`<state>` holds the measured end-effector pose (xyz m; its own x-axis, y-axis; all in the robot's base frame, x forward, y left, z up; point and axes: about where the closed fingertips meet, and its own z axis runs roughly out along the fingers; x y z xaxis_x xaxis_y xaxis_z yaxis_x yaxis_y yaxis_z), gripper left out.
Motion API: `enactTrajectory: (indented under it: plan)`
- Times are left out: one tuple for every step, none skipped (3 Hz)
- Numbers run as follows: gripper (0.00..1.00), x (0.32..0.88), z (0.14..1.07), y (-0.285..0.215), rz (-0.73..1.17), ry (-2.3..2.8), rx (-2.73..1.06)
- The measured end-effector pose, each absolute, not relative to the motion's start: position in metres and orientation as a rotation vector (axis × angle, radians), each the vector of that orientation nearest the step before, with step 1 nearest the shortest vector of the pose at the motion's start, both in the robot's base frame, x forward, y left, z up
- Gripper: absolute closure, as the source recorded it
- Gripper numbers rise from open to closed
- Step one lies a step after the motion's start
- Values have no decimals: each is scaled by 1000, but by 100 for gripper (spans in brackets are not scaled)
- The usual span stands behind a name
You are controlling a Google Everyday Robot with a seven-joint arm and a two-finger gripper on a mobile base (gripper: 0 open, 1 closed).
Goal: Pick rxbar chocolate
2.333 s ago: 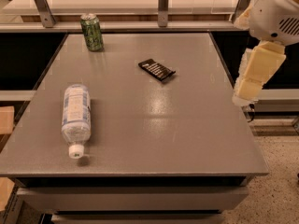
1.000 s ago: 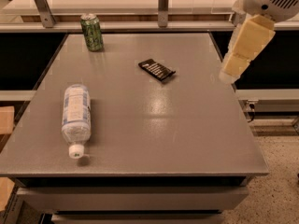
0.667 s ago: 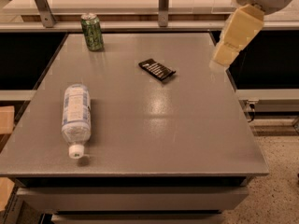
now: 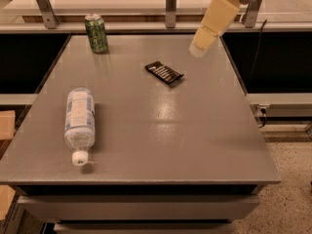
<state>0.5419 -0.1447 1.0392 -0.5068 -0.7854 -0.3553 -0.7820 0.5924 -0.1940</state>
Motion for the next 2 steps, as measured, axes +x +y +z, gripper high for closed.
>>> enactTrajectory:
  plan:
    - [0, 561, 1032, -132, -23, 2501, -1163]
    - [0, 578, 1020, -118, -25, 2569, -1086]
